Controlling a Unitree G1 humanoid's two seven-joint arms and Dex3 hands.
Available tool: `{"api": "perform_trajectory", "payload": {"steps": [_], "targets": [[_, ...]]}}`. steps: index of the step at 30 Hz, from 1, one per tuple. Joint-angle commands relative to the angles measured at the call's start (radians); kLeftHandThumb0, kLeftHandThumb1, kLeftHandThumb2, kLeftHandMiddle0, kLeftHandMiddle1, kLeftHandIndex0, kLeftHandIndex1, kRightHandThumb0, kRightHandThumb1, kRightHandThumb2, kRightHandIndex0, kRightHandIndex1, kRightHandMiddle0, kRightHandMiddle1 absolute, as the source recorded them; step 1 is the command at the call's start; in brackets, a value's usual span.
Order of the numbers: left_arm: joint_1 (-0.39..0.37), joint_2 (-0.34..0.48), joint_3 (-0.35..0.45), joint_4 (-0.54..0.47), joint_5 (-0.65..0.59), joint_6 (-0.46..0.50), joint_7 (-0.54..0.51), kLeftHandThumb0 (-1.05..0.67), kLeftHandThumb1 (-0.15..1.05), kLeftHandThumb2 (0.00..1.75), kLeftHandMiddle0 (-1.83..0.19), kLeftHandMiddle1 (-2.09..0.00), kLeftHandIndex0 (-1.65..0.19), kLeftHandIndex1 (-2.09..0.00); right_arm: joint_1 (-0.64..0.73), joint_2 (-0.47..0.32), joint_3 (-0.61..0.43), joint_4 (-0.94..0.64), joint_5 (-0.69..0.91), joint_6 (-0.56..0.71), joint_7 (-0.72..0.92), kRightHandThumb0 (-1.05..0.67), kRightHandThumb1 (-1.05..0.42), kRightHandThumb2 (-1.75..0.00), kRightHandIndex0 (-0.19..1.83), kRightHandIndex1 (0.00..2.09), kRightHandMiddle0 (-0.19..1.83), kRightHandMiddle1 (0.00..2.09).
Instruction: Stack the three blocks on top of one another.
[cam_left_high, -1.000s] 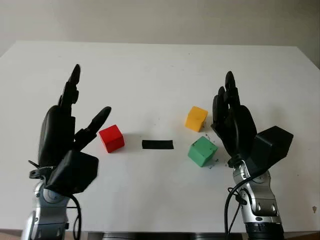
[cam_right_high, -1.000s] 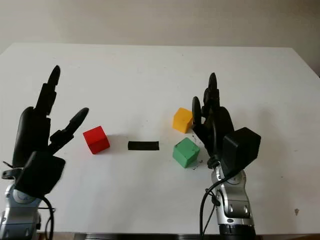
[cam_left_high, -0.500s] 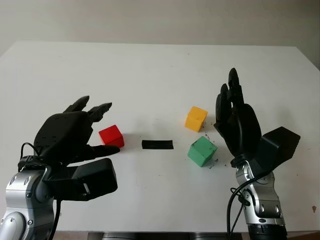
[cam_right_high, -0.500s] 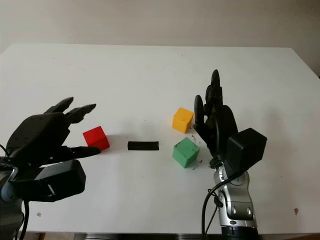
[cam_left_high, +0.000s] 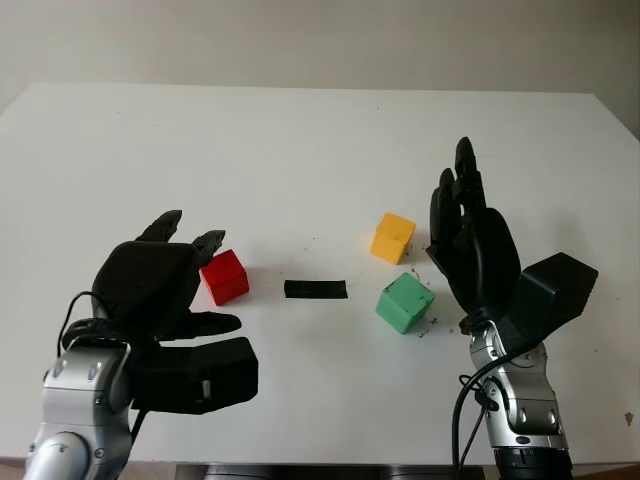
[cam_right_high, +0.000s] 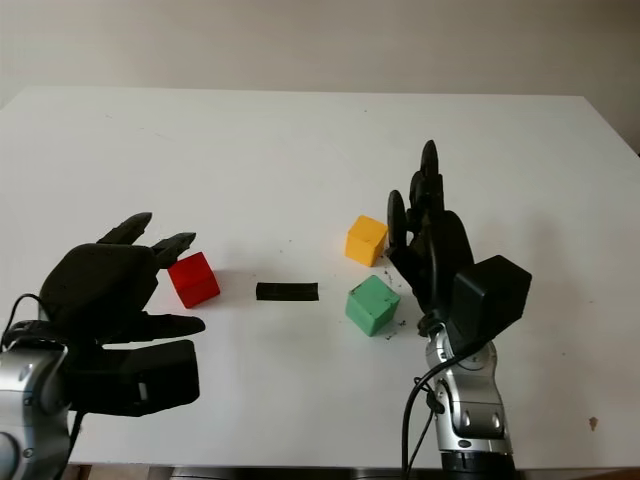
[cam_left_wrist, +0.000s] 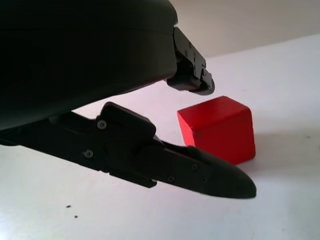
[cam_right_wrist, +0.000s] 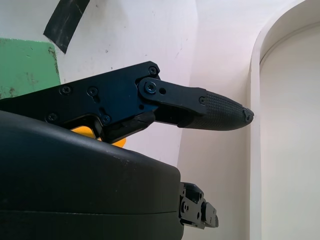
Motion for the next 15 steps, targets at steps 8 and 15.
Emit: {"api": "perform_trajectory", "payload": {"steps": [8,15], "targets": [[-0.008,-0.045,-0.006,0.071,0.053,-0.013,0.132,-0.79,1.05,0.16,-0.20,-0.07,-0.52,-0.18,0.006,0.005,0.000,-0.017,0.003,-0.004,-0.008,-0.73,-1.05,-0.62,-0.19,0.00,-0.19,0.00],[-0.012,-0.042,-0.002,0.079,0.020,-0.040,0.151,-0.75,1.05,0.17,-0.25,-0.06,-0.16,-1.24,0.007,0.005,-0.005,-0.013,0.012,-0.012,-0.003,-0.73,-1.05,-0.60,-0.19,0.00,-0.19,0.00]]}}
